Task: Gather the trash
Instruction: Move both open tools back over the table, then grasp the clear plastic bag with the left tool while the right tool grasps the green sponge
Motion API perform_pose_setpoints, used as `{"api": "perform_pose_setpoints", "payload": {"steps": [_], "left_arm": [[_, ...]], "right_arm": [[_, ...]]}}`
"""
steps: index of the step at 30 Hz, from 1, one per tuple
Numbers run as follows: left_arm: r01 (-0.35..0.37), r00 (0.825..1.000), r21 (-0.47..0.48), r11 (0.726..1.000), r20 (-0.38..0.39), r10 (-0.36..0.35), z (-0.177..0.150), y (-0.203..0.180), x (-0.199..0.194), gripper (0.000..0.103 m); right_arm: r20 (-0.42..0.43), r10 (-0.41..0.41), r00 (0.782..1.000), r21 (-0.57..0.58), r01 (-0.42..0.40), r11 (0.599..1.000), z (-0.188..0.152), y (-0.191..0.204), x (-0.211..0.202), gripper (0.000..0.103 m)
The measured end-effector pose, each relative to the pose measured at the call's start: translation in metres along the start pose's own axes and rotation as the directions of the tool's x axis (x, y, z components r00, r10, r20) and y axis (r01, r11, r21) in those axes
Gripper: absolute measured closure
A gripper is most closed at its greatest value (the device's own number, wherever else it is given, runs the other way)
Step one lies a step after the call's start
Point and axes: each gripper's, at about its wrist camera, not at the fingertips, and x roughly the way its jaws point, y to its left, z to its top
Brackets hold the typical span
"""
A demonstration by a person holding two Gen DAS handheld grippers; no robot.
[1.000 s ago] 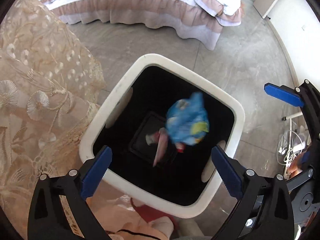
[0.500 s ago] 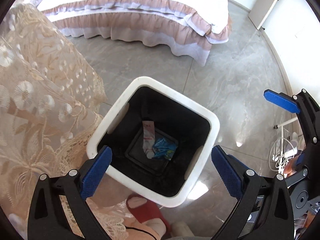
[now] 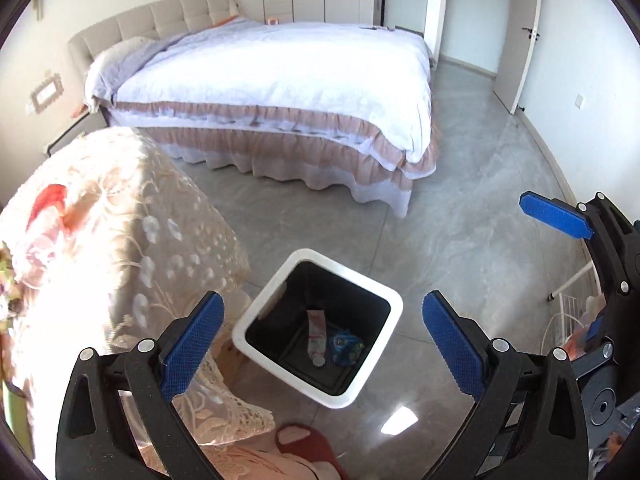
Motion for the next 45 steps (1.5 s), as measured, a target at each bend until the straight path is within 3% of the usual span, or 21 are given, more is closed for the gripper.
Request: {"api": "perform_pose_setpoints", "payload": {"steps": [7, 13, 18, 25, 30, 33, 36, 38, 40, 42, 45], "left_arm": [[-0.128, 0.983, -0.085, 0.988, 0.124, 0.138, -0.007, 0.028, -0.065, 0.005], [-0.217, 0.952, -0.226, 0.95, 0.164, 0.257, -0.034, 0.079, -0.116, 0.005], [-0.349, 0.899, -0.315, 0.883, 0.152, 0.41, -0.067, 0.123, -0.153, 0.005], [-0.445, 0.844, -0.428, 0.787, 0.092, 0.528, -0.123, 0.183, -0.193, 0.005], [-0.512, 0.802, -0.5, 0.698, 0.012, 0.597, -0.164, 0.225, -0.212, 0.005], [-0.539, 0.786, -0.539, 0.647, -0.047, 0.616, -0.185, 0.252, -0.217, 0.005], [-0.585, 0.755, -0.566, 0.58, -0.119, 0.645, -0.203, 0.277, -0.217, 0.005], [-0.598, 0.742, -0.588, 0.545, -0.148, 0.654, -0.212, 0.293, -0.218, 0.005], [-0.588, 0.751, -0.606, 0.536, -0.162, 0.64, -0.218, 0.305, -0.215, 0.005], [-0.591, 0.755, -0.604, 0.534, -0.18, 0.631, -0.22, 0.315, -0.209, 0.005], [-0.593, 0.764, -0.586, 0.552, -0.194, 0.615, -0.219, 0.324, -0.199, 0.005]], "right_arm": [[0.119, 0.008, 0.993, 0.019, -0.01, 1.0, 0.03, 0.017, -0.036, 0.005], [0.216, 0.103, 0.971, 0.018, -0.109, 0.994, 0.058, 0.053, -0.059, 0.005], [0.258, 0.229, 0.939, -0.027, -0.23, 0.973, 0.078, 0.099, -0.067, 0.005], [0.241, 0.396, 0.886, -0.123, -0.377, 0.918, 0.101, 0.169, -0.067, 0.005], [0.196, 0.475, 0.858, -0.185, -0.444, 0.877, 0.108, 0.22, -0.063, 0.005], [0.151, 0.517, 0.843, -0.212, -0.483, 0.849, 0.111, 0.245, -0.057, 0.005], [0.053, 0.514, 0.856, -0.155, -0.501, 0.851, 0.118, 0.266, -0.039, 0.005], [-0.005, 0.528, 0.849, -0.065, -0.528, 0.847, 0.12, 0.277, -0.025, 0.005], [-0.03, 0.47, 0.882, -0.014, -0.471, 0.882, 0.123, 0.29, -0.017, 0.005], [-0.038, 0.44, 0.897, 0.021, -0.439, 0.898, 0.128, 0.3, -0.012, 0.005], [-0.023, 0.375, 0.927, 0.06, -0.374, 0.926, 0.137, 0.308, -0.007, 0.005]]}}
